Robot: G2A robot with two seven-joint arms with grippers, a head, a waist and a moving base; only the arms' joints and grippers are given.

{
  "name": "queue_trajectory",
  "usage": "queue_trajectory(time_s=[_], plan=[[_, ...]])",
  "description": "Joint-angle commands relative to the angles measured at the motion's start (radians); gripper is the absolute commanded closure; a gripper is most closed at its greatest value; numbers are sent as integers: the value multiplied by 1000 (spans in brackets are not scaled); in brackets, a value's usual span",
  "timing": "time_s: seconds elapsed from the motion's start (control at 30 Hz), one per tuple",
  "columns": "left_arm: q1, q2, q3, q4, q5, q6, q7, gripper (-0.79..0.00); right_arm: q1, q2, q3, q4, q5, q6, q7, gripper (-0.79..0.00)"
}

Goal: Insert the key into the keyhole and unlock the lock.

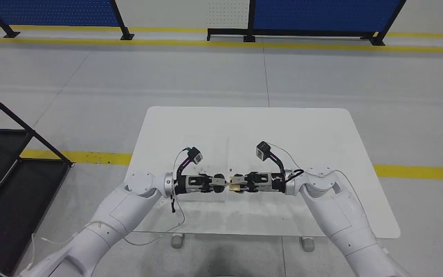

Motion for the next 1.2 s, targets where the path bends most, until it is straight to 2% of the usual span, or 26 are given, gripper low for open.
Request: queue_trajectory(time_s=[0.0,0.2,0.8,1.17], plan=[[-1,-2,-1,1,2,0,-1,0,0,0,0,0,0,0,0,0],[0,-9,-6,6,27,-23,9,0,0,0,0,0,0,0,0,0],[41,-14,-49,-24,117,-164,55,0,0,0,0,0,0,0,0,0],[66,-14,-75,-60,228,-233,129,0,0,0,0,0,0,0,0,0]])
